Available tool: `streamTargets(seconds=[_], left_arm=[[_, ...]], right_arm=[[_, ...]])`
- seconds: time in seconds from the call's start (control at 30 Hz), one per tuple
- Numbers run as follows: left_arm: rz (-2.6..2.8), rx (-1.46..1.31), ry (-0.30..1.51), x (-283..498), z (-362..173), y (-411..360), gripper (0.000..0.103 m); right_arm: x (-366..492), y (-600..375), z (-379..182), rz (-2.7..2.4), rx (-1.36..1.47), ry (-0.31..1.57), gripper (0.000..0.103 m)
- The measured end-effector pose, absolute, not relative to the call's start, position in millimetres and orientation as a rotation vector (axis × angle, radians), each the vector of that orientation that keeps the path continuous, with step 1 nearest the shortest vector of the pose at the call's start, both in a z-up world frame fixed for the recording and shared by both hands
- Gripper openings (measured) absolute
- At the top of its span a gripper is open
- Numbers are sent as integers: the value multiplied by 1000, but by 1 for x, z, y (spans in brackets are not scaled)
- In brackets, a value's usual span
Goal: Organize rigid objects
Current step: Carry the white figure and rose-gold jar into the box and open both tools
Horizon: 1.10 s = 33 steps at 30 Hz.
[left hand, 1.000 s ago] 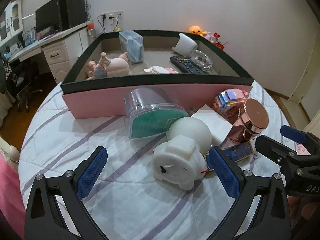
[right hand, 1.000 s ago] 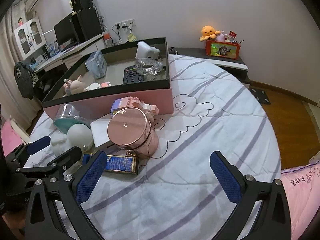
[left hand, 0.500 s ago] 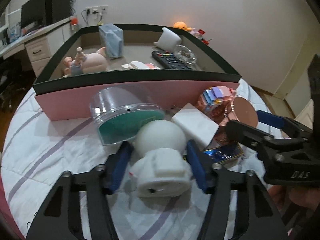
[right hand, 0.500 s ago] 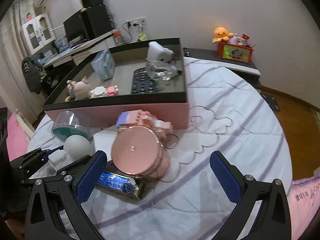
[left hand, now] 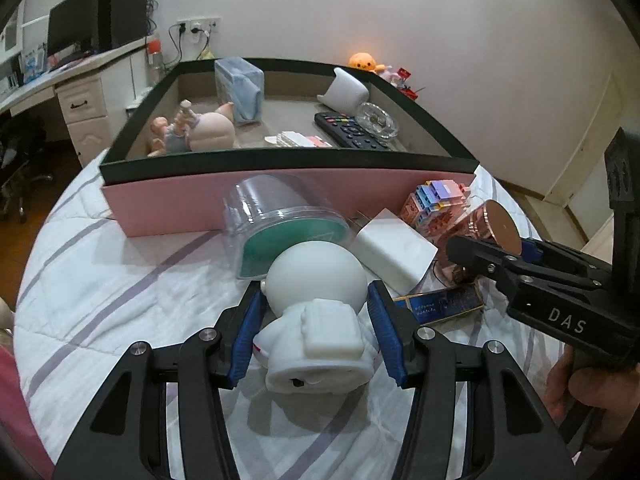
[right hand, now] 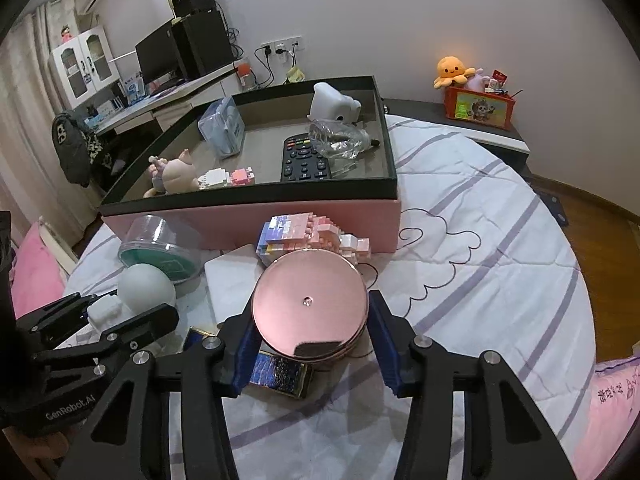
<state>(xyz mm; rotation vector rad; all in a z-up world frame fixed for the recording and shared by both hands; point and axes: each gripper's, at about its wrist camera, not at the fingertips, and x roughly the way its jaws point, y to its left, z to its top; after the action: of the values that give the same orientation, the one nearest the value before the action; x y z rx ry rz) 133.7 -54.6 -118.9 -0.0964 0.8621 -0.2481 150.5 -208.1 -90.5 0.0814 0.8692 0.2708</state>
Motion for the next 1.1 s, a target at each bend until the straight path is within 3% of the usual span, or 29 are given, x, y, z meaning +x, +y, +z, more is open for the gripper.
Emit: streamTargets(seconds=[0.8,0.83,0.9,0.97,1.1], left_arm=[[-207,-117,767,99,-81,-18,53],[-207,-116,769,98,-81,-18,53],[-208,-114,771,96,-81,-18,53],[-208,-114,775,96,-83,-18,53],[-210,-120,785,98,-87,-19,53]], right_arm=[[120,-199,-53,300,56,805,45],[118,-201,-55,306,70,811,46],[111,-206,-57,309,83,816,68],[99,-212,-58,318,115,811,83],[82,-215,-74,334,138,873,83]])
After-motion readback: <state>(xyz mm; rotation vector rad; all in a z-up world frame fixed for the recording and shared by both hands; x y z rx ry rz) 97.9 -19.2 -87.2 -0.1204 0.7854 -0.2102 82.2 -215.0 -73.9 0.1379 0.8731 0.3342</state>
